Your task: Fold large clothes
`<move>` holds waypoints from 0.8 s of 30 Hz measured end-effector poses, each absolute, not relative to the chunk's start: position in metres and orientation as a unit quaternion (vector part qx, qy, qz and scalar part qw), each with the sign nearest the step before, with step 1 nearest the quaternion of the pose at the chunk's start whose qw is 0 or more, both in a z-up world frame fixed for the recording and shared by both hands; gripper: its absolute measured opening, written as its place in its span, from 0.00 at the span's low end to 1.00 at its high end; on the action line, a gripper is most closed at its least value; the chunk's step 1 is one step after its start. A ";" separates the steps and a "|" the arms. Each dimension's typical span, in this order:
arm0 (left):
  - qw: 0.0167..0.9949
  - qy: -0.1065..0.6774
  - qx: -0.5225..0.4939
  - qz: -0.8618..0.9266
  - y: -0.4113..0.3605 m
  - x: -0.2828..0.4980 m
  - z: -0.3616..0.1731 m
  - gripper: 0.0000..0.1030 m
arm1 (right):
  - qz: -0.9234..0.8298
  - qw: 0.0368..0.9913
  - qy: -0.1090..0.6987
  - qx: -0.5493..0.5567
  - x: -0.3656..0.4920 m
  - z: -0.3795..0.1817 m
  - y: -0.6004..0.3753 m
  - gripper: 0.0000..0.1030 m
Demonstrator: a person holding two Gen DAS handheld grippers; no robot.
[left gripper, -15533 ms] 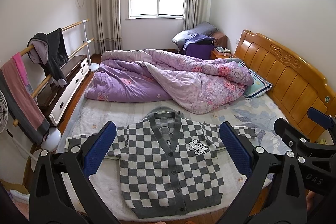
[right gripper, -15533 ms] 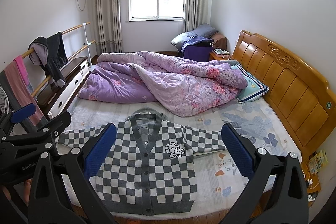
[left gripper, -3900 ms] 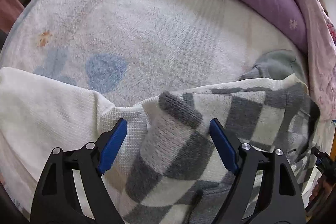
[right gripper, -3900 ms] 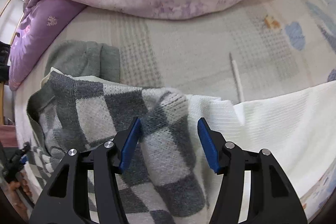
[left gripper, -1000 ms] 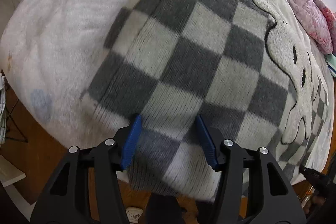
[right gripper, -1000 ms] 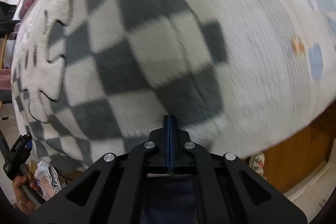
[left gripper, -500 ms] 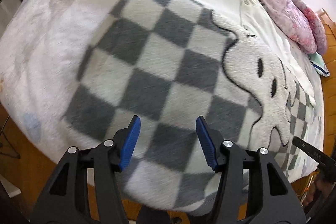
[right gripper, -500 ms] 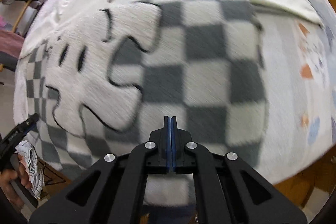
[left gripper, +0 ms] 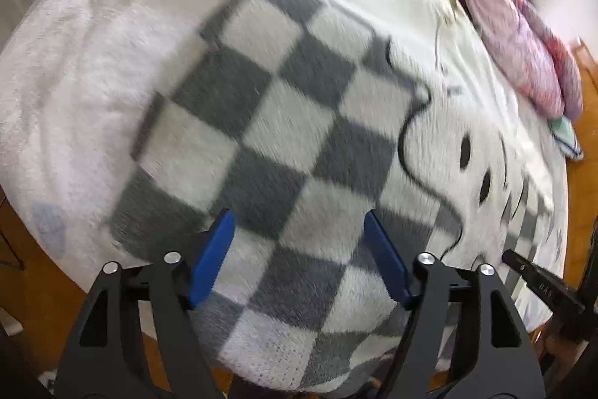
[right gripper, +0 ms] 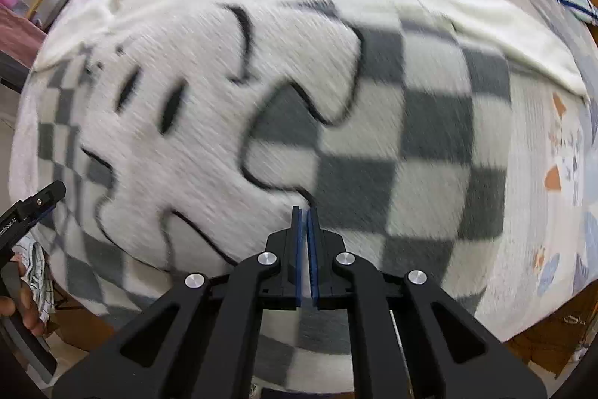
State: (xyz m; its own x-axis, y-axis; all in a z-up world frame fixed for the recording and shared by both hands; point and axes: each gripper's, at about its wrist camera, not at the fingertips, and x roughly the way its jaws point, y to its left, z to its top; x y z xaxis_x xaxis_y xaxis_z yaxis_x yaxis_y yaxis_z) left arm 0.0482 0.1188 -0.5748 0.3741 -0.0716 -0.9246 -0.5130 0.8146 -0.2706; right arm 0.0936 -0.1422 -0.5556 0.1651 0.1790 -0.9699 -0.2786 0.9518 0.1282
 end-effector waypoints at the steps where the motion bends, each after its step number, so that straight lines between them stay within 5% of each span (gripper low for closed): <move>1: 0.785 0.538 -0.272 0.144 0.123 0.049 -0.572 0.72 | 0.156 0.765 0.624 -0.037 0.096 -0.553 -0.136 0.05; 24: 0.715 0.500 -0.440 0.212 0.229 -0.021 -0.616 0.79 | 0.210 0.763 0.605 -0.091 0.136 -0.573 -0.045 0.04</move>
